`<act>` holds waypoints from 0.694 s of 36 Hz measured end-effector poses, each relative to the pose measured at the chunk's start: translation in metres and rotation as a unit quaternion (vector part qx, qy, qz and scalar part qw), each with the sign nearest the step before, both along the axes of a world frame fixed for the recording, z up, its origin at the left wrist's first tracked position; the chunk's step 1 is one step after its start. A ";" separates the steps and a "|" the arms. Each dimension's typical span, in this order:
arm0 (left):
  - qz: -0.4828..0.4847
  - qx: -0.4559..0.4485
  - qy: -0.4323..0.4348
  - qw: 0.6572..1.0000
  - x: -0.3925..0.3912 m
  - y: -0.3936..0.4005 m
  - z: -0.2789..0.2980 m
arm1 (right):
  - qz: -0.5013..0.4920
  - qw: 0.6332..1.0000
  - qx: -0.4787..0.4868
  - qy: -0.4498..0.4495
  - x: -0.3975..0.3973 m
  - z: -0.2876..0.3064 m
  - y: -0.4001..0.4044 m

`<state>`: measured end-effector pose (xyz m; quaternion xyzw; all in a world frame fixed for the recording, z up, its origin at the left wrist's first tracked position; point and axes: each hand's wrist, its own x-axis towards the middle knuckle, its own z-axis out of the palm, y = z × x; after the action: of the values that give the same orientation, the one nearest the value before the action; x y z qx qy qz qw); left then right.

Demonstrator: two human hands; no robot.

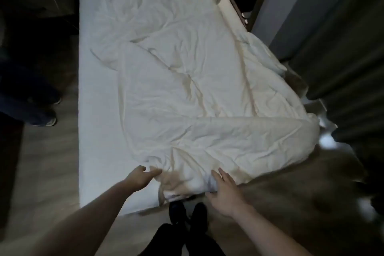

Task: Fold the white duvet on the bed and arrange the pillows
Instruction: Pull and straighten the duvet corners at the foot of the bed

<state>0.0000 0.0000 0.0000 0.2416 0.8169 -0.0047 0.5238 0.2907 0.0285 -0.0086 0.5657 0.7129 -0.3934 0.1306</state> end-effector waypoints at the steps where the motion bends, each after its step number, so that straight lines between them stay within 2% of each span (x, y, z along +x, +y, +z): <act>1: 0.016 0.018 -0.013 1.000 0.000 0.003 -0.005 | -0.001 1.000 -0.005 0.009 -0.003 -0.008 -0.001; 9: 0.185 -0.057 -0.082 0.978 -0.027 0.032 -0.075 | -0.019 1.000 -0.005 -0.023 -0.036 -0.068 0.007; 13: 0.227 -0.032 -0.113 0.967 -0.030 0.047 -0.119 | -0.030 0.998 0.029 -0.047 -0.055 -0.110 0.003; 18: 0.184 0.030 -0.084 0.979 -0.034 0.047 -0.170 | -0.090 0.993 0.031 -0.069 -0.080 -0.157 -0.011; 22: 0.205 0.102 -0.051 0.972 -0.047 0.029 -0.189 | -0.165 0.976 0.138 -0.032 -0.095 -0.182 -0.024; 25: 0.140 0.164 -0.029 0.976 -0.056 0.006 -0.180 | -0.166 0.969 0.181 0.008 -0.099 -0.178 -0.030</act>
<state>-0.0560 0.0061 -0.1804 0.2080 0.8166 0.2098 0.4958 0.1918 -0.0017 -0.1866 0.6872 0.6692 -0.2788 -0.0467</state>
